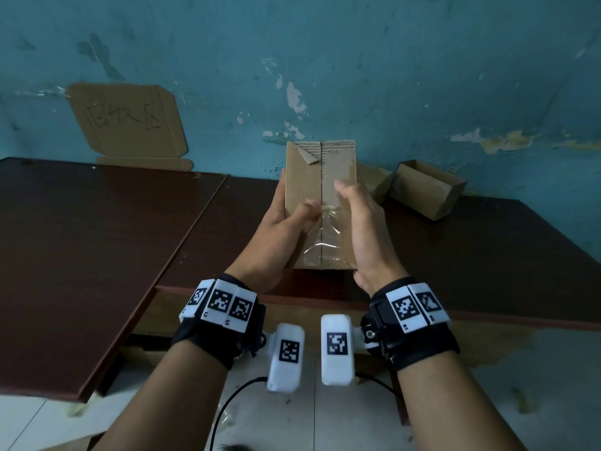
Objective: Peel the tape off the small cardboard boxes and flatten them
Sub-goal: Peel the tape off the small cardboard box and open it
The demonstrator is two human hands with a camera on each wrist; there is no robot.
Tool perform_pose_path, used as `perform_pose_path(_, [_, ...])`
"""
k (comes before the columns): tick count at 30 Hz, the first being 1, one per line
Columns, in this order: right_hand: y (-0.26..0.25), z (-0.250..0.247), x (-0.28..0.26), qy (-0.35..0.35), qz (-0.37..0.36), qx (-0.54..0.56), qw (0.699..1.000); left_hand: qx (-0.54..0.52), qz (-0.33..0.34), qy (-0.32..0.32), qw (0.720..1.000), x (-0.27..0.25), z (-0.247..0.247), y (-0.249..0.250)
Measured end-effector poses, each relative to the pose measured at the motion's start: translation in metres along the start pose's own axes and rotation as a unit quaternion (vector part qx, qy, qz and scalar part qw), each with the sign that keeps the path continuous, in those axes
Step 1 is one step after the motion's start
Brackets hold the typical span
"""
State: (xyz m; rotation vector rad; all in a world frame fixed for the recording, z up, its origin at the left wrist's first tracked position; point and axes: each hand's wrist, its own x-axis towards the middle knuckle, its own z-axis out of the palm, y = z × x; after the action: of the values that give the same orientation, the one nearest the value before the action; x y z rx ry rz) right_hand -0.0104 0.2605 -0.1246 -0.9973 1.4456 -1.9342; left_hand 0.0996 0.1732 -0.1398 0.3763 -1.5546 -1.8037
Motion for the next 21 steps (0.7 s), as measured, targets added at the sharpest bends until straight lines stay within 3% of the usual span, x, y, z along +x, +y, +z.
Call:
perform_pose_path(15, [0.005, -0.002, 0.003, 0.004, 0.004, -0.03, 1.0, -0.03, -0.008, -0.012, 0.999, -0.009, 0.0, 0.006])
perform_pose_path(21, [0.003, -0.002, 0.003, 0.027, 0.035, -0.007, 0.999, -0.027, -0.015, 0.039, 0.999, -0.006, 0.001, 0.003])
